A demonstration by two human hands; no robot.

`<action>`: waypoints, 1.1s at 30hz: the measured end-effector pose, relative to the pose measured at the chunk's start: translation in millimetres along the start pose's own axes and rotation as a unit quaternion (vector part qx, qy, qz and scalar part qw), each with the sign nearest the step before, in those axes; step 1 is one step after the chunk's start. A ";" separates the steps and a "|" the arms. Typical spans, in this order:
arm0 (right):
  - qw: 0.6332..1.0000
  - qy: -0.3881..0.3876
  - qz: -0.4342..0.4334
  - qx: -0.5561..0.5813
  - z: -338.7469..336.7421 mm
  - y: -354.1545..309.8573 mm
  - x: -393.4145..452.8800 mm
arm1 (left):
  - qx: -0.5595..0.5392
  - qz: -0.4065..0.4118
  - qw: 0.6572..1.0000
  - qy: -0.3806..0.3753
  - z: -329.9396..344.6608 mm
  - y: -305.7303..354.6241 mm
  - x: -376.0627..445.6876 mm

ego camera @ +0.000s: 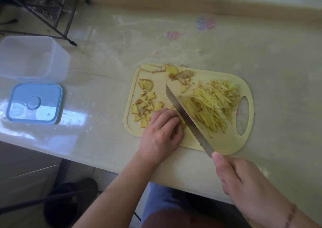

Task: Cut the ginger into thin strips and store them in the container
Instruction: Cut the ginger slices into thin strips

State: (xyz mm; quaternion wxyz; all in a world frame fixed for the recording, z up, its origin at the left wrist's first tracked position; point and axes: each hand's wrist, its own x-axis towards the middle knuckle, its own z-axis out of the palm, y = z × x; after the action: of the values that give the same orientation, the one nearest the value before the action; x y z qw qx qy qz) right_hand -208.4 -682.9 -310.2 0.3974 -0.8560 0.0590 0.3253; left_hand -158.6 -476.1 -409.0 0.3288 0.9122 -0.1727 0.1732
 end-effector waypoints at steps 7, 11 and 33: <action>1.000 0.016 0.005 -0.019 4.1 2.1 -1.6 | 0.000 0.007 1.000 -0.002 0.6 -0.1 -0.2; 1.000 0.023 -0.002 -0.020 6.8 -5.3 10.2 | -0.001 0.008 1.000 -0.008 0.1 -1.2 -0.2; 0.999 0.026 -0.017 -0.018 11.7 -8.2 11.6 | 0.004 0.003 1.000 0.017 -1.7 0.8 -1.6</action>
State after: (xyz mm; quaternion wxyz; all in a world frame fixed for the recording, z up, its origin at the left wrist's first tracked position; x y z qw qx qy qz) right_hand -202.4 -667.1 -317.4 0.3857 -0.8720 0.0490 0.2975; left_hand -160.8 -475.2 -408.0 0.3277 0.9099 -0.1686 0.1905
